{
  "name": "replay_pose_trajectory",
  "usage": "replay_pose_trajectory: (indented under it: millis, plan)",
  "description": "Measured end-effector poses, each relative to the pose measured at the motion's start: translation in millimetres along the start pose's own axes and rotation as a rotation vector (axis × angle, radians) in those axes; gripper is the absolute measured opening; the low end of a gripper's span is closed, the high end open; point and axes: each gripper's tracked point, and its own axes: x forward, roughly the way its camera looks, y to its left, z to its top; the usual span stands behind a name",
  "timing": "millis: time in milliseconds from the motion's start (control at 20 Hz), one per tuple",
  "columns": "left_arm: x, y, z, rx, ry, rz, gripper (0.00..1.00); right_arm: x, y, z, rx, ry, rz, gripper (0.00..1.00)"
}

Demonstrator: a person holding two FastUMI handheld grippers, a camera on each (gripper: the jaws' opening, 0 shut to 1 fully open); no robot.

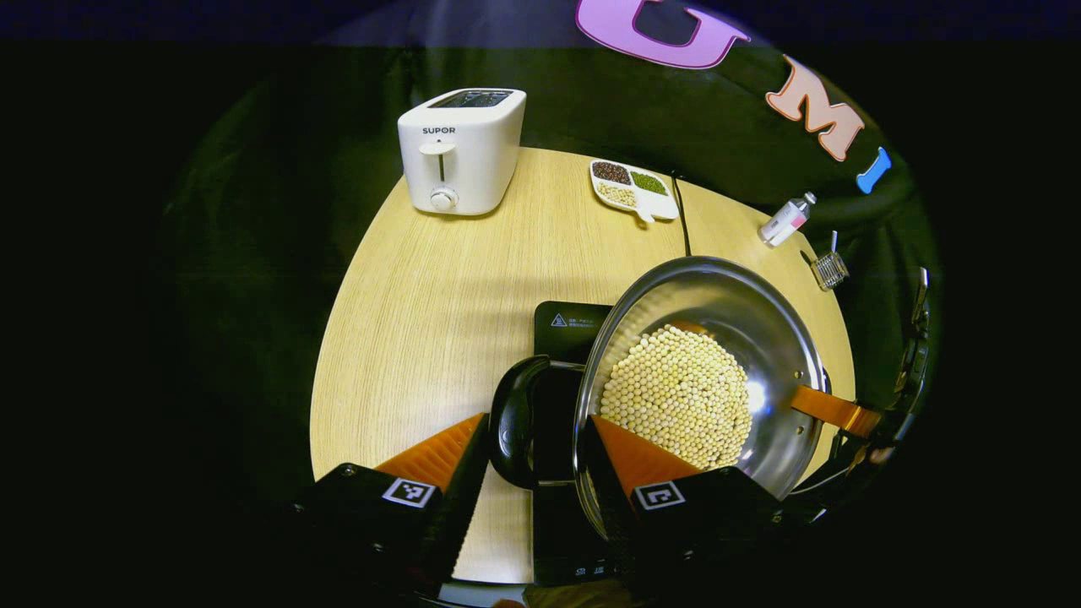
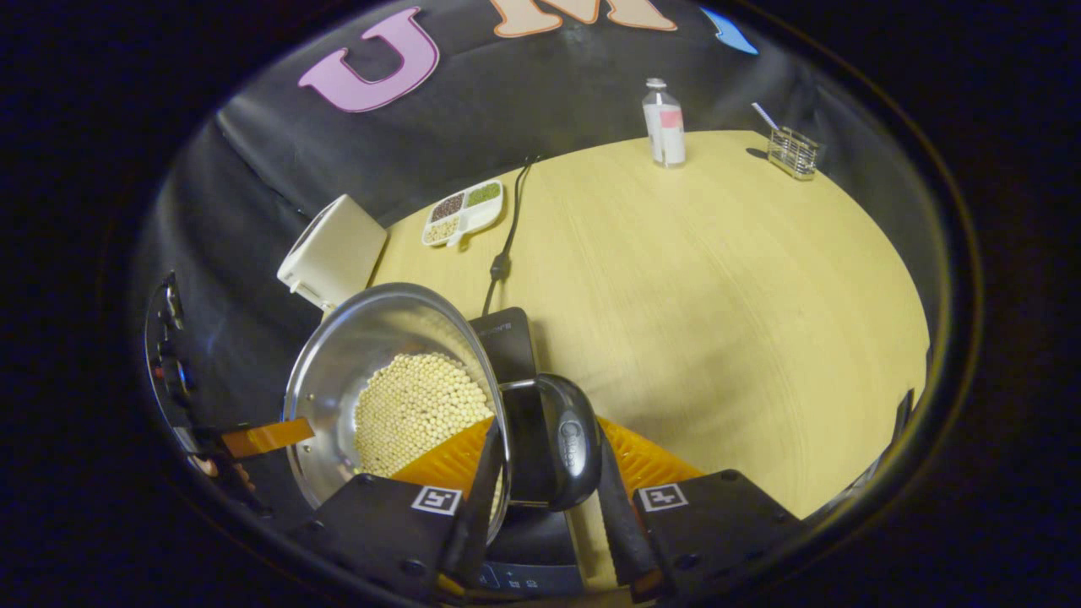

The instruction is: First push the handle of the pot to place it horizontally, then grasp the pot with both hands and set it on the induction cooktop.

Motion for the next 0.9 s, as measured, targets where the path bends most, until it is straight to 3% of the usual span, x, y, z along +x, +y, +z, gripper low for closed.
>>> replay_pose_trajectory:
  millis: [50, 100, 150, 200, 250, 350, 400, 550, 600, 850, 900]
  plan:
    - [0.5, 0.7, -0.1, -0.003, -0.004, 0.009, 0.80, -0.4, 1.6, -0.4, 0.003, 0.001, 0.008, 0.53]
    - [-1.8, 2.9, 0.5, -0.008, -0.012, 0.017, 0.79, -0.5, 4.2, -1.3, 0.002, 0.001, 0.014, 0.66]
    - [-3.7, 3.0, 0.8, -0.014, -0.020, 0.019, 0.87, -0.3, 6.7, -1.4, -0.005, -0.003, 0.021, 0.66]
    - [-4.8, 2.9, 1.6, -0.020, -0.032, 0.021, 0.94, -1.9, 8.2, -0.5, -0.010, -0.006, 0.028, 0.78]
    - [-6.8, 2.9, 1.8, -0.025, -0.042, 0.019, 0.91, -2.4, 9.4, -1.9, -0.014, -0.005, 0.033, 0.81]
    - [-10.6, 4.2, 4.0, -0.023, -0.067, 0.023, 0.91, -3.1, 6.5, -2.2, -0.027, -0.008, 0.027, 1.00]
    - [-12.3, 4.6, 4.3, -0.018, -0.074, 0.027, 0.95, -3.1, 5.0, -2.3, -0.032, -0.010, 0.023, 0.95]
    - [-14.8, 4.6, 5.0, 0.003, -0.096, 0.046, 0.92, -5.2, 1.7, -1.0, -0.035, -0.017, 0.020, 0.95]
    - [-15.6, 5.3, 5.7, 0.008, -0.102, 0.053, 0.92, -6.4, 1.3, 0.1, -0.034, -0.021, 0.023, 1.00]
    - [-19.5, 5.6, 11.8, 0.019, -0.151, 0.076, 0.94, -11.6, 0.1, 3.4, -0.045, -0.041, 0.037, 0.95]
    - [-21.0, 6.2, 10.4, 0.018, -0.148, 0.080, 0.91, -12.1, -0.8, 2.8, -0.050, -0.041, 0.036, 0.95]
